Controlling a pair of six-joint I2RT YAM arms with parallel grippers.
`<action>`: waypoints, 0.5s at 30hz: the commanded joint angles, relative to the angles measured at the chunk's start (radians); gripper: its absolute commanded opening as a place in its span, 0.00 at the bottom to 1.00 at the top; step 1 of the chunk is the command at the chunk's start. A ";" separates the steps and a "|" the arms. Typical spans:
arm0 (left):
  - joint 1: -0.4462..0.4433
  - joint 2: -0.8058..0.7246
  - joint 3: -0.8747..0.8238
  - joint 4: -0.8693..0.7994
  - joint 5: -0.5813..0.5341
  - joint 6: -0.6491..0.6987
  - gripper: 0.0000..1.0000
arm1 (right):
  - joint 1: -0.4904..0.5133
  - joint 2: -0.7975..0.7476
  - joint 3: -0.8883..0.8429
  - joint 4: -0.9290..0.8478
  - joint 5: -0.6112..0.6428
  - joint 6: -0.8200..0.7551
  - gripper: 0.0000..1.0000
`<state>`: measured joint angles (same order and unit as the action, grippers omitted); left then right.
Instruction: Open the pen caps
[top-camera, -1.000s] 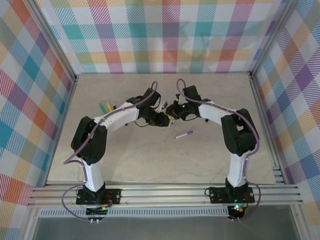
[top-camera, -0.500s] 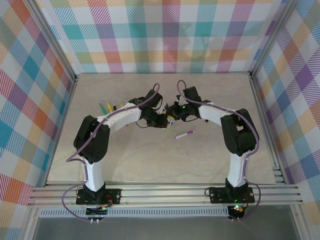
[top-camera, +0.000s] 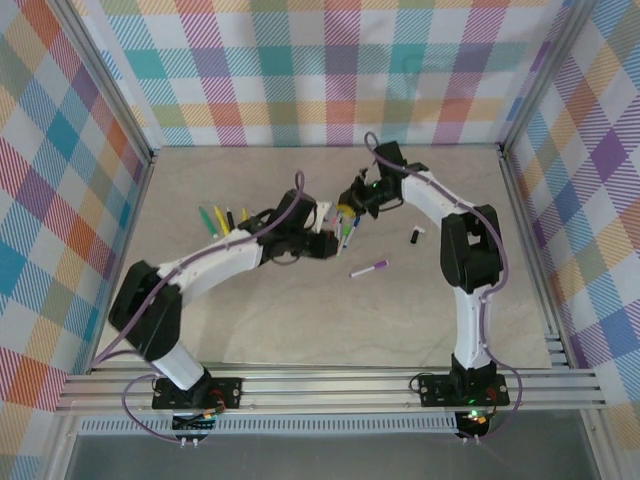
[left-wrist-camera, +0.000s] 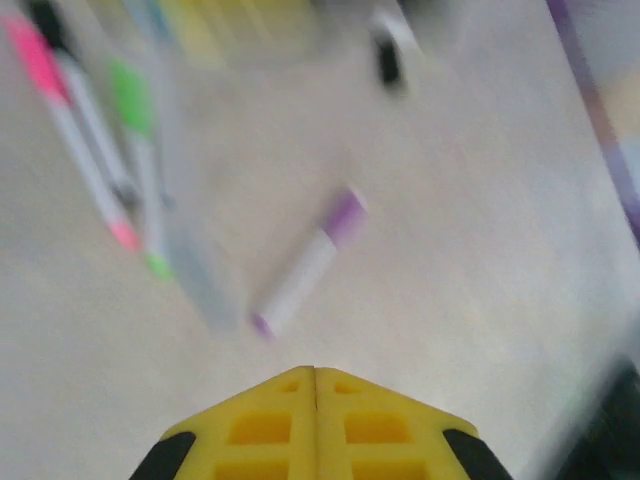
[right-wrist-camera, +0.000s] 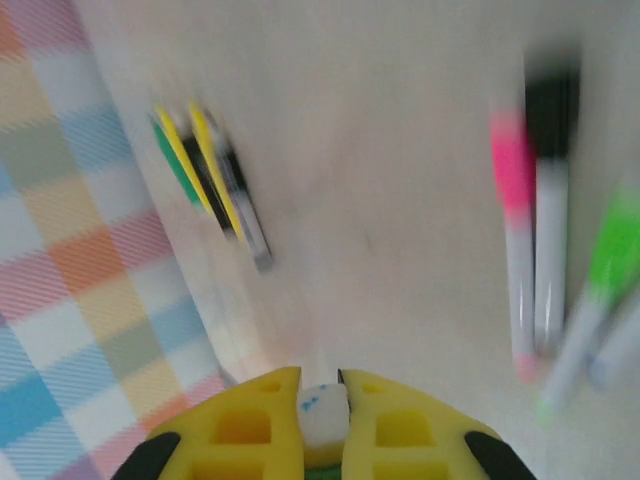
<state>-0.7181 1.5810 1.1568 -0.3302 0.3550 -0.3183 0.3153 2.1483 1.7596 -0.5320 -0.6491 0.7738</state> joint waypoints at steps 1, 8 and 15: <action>-0.126 -0.084 -0.075 -0.198 0.205 -0.014 0.00 | -0.118 0.053 0.094 0.124 0.122 0.012 0.00; -0.086 -0.128 -0.035 -0.301 0.031 -0.017 0.00 | -0.108 -0.016 -0.023 0.206 0.112 0.031 0.00; 0.031 -0.146 -0.002 -0.177 -0.081 -0.037 0.37 | -0.083 -0.203 -0.279 0.292 0.083 0.036 0.00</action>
<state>-0.7021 1.4635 1.1160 -0.5655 0.3283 -0.3481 0.2150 2.0502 1.5341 -0.3023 -0.5396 0.8051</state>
